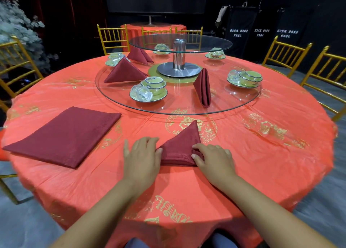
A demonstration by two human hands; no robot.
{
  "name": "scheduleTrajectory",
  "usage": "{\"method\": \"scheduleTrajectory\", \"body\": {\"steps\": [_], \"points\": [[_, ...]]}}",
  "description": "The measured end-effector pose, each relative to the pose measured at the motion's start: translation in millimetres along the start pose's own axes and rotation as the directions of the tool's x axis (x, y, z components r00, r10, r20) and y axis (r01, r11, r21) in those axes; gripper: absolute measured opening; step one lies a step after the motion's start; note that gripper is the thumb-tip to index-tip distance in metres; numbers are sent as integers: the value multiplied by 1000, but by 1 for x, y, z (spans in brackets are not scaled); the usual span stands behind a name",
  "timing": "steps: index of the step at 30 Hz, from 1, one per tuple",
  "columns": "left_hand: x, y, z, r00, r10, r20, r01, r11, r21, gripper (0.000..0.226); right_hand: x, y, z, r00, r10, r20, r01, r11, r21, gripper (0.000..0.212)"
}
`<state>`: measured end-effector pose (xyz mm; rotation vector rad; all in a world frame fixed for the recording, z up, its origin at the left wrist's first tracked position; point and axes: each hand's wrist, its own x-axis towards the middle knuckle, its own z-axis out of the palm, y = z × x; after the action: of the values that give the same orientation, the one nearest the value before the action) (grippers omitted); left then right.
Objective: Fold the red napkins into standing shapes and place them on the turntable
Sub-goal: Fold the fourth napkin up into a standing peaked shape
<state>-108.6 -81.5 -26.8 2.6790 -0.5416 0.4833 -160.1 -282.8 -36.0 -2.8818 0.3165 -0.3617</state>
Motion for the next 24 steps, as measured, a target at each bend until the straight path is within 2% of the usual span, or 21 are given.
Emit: {"method": "scheduleTrajectory", "body": {"steps": [3, 6, 8, 12, 16, 20, 24], "points": [[4, 19, 1, 979, 199, 44, -194, 975, -108, 54, 0, -1, -1, 1000, 1, 3, -1, 1000, -9, 33], [10, 34, 11, 921, 316, 228, -323, 946, -5, 65, -1, -1, -3, 1000, -7, 13, 7, 999, -32, 33], [13, 36, 22, 892, 295, 342, -329, 943, 44, 68, -1, -1, -3, 1000, -7, 16, 7, 999, -40, 34], [14, 31, 34, 849, 167, 501, -199, 980, 11, 73, -2, 4, 0, 999, -36, 9, 37, 993, -112, 46], [14, 28, 38, 849, 178, 497, -214, 977, 16, 67, 6, 18, 3, 979, -170, 114, 190, 963, -191, 54], [14, 28, 37, 850, 199, 487, -248, 968, 39, 65, 18, 26, -2, 890, -413, 194, 451, 862, -231, 53], [11, 29, 37, 852, 200, 484, -262, 963, 63, 65, 32, 28, -3, 847, -421, 324, 495, 847, -195, 57]]}}
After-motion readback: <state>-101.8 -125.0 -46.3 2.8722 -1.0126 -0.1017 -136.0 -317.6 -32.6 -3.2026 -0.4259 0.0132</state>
